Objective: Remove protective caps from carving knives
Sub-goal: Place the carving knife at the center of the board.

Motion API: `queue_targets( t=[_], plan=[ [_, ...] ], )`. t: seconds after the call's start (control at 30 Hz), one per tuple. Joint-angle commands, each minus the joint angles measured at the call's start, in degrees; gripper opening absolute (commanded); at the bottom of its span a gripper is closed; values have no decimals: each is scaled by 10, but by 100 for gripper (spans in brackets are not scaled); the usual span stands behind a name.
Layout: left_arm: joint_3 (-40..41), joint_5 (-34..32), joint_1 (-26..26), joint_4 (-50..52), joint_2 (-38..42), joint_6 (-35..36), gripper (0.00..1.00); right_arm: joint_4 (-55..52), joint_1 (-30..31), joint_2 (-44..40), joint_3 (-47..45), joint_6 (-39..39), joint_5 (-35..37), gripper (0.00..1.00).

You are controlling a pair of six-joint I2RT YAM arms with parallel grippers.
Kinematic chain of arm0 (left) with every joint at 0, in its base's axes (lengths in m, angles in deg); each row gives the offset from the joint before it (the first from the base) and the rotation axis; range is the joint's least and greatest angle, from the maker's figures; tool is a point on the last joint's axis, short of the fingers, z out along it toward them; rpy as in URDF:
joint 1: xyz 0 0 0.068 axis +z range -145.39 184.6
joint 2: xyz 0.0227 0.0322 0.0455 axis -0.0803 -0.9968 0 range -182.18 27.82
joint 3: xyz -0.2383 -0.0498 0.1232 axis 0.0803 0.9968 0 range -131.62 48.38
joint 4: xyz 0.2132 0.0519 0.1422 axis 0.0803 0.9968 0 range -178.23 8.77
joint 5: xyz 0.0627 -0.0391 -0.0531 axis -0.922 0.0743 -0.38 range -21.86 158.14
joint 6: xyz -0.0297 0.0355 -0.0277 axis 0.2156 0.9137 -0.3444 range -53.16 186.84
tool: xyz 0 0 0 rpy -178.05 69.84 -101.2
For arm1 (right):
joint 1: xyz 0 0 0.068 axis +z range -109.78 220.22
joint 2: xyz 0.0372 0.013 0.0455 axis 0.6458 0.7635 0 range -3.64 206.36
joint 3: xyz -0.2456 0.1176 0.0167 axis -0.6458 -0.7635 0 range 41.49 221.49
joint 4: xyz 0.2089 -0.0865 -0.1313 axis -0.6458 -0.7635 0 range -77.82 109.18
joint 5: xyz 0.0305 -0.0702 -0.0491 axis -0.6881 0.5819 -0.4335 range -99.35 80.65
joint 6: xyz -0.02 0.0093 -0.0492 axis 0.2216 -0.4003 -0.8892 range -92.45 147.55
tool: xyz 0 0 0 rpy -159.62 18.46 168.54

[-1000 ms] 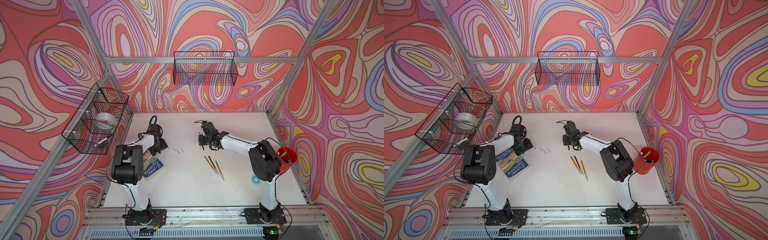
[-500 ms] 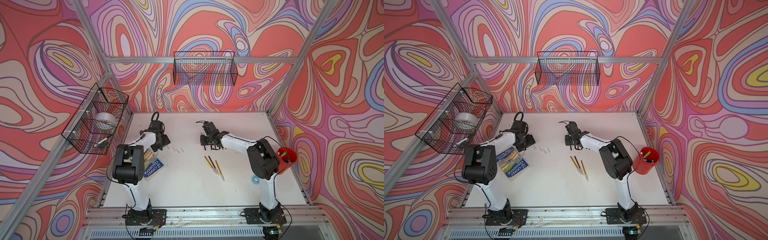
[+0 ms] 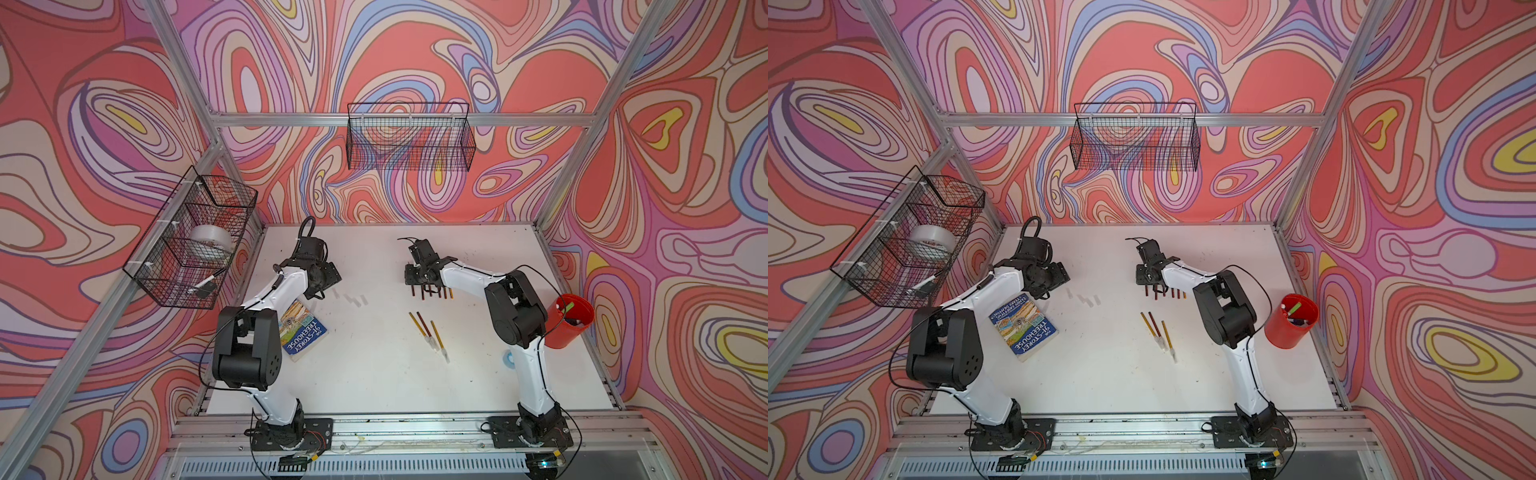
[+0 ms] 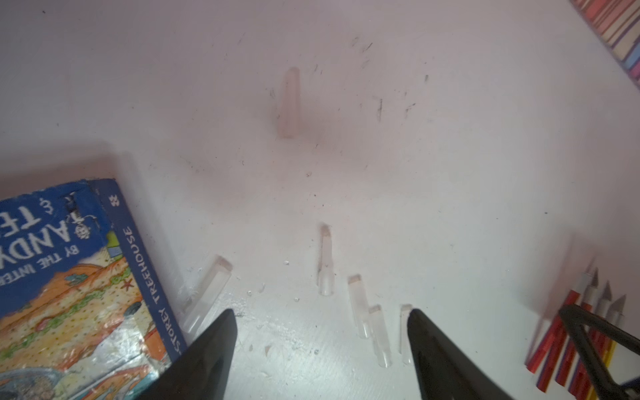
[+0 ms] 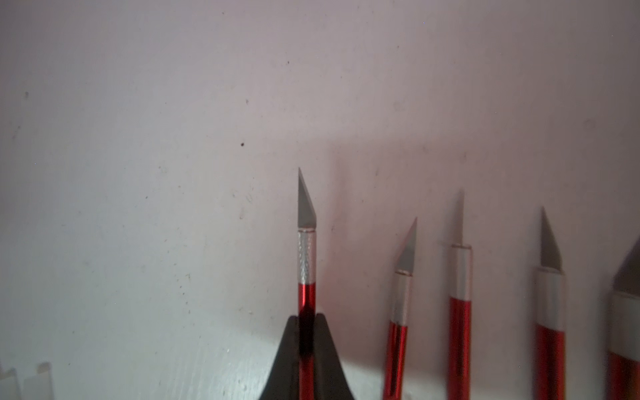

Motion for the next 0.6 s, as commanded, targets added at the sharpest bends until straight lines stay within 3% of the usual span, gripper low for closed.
queue_targets(
  t=[0.0,0.3,0.57],
  plan=[
    [14,-2,-4,7,21,-9,81,-13,0,20,16,18,-7,0],
    [30,3,-6,5,43,-12,82,-14,0,17,0,21,-2,0],
    [45,3,-7,0,53,-13,82,-3,0,6,-22,29,-9,15]
  ],
)
